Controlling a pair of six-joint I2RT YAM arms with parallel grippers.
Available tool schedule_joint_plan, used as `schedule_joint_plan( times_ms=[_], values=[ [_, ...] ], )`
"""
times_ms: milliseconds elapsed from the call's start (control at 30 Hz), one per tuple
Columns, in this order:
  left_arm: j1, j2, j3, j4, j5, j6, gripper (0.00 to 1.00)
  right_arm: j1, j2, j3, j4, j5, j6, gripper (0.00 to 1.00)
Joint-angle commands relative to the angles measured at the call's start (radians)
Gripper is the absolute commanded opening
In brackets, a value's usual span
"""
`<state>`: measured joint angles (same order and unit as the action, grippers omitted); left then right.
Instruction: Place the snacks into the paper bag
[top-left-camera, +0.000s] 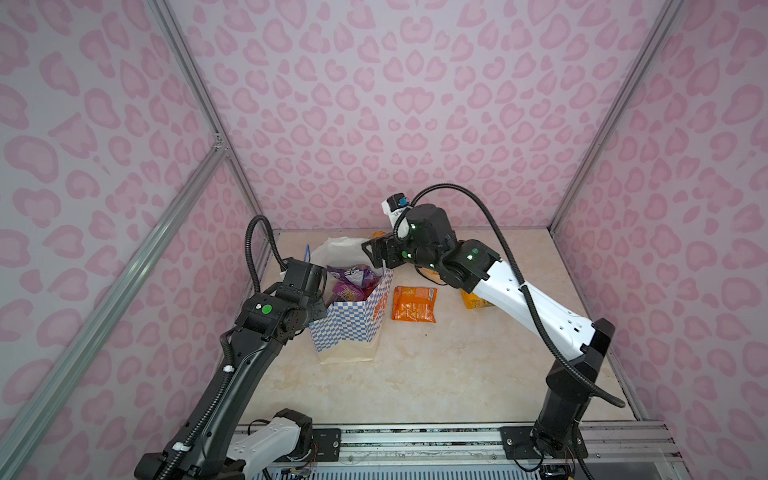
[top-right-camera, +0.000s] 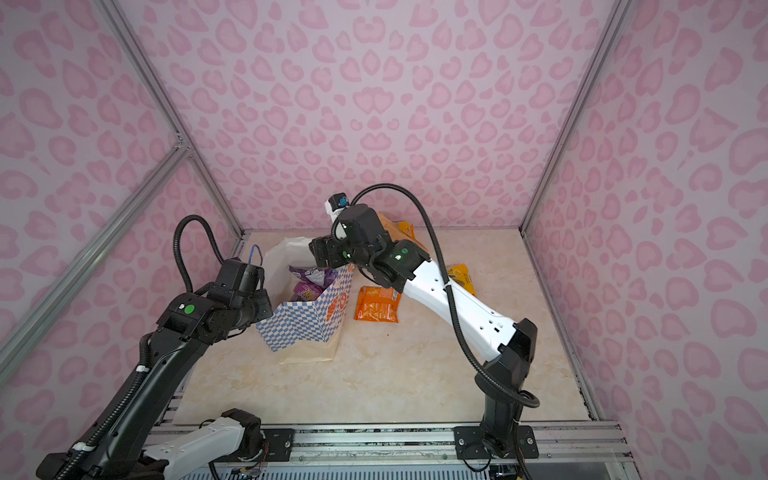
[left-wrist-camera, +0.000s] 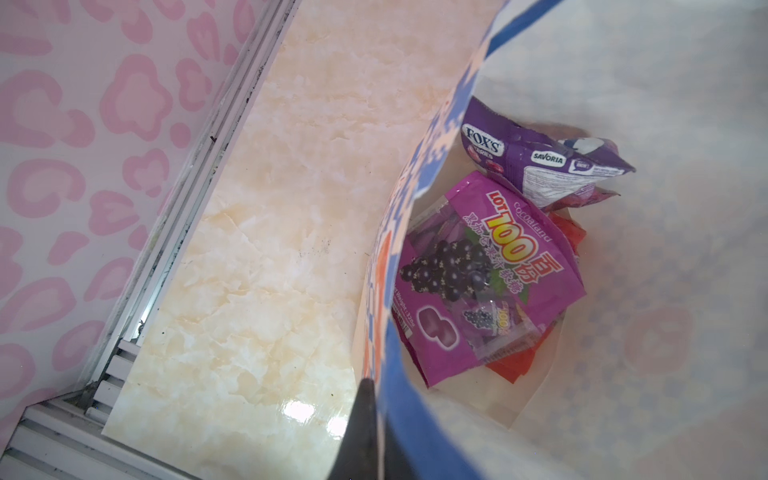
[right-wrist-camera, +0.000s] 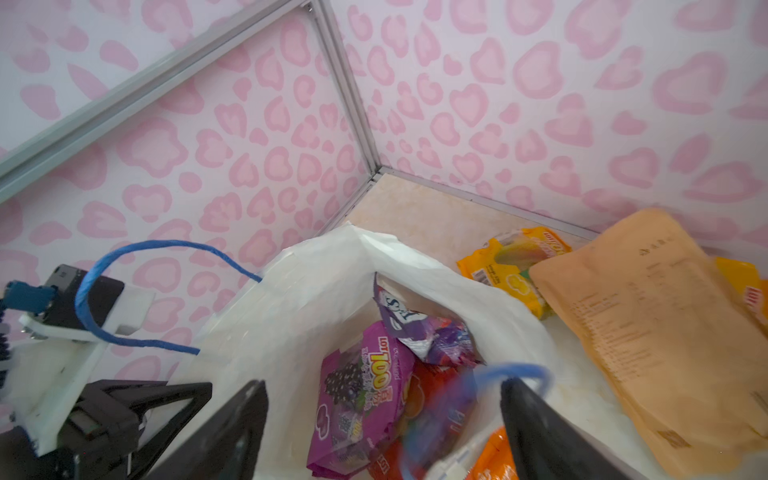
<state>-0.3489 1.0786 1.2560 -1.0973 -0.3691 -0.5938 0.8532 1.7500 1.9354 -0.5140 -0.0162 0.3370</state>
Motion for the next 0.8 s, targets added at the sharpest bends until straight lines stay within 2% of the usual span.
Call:
schedule_joint_plan(
  times_ms=[0,100,200,367,567,667,767],
  values=[
    [0.001,-0.016,-0.020,0.039,0.029,0.007,0.03,-0.030,-0.131,-0.136,0.073,0.134,0.002,0.92],
    [0.001,-0.029,-0.035,0.053,0.049,0.026,0.03,-0.103,-0.305,-0.331,0.094,0.176,0.011,0.92],
    [0.000,-0.054,-0.052,0.081,0.078,0.052,0.03,-0.243,-0.443,-0.534,0.089,0.175,0.053,0.97],
    [0.002,-0.087,-0.101,0.165,0.098,0.090,0.03,-0.554,-0.554,-0.862,0.149,0.012,0.186,0.97],
    [0.001,-0.101,-0.124,0.179,0.117,0.092,0.03,-0.837,-0.534,-1.159,0.415,-0.239,0.389,0.97],
    [0.001,-0.117,-0.139,0.179,0.119,0.089,0.03,-0.922,-0.469,-1.234,0.545,-0.325,0.467,0.94],
    [0.002,-0.123,-0.150,0.178,0.122,0.088,0.03,-0.953,-0.410,-1.248,0.636,-0.384,0.526,0.93]
  ],
)
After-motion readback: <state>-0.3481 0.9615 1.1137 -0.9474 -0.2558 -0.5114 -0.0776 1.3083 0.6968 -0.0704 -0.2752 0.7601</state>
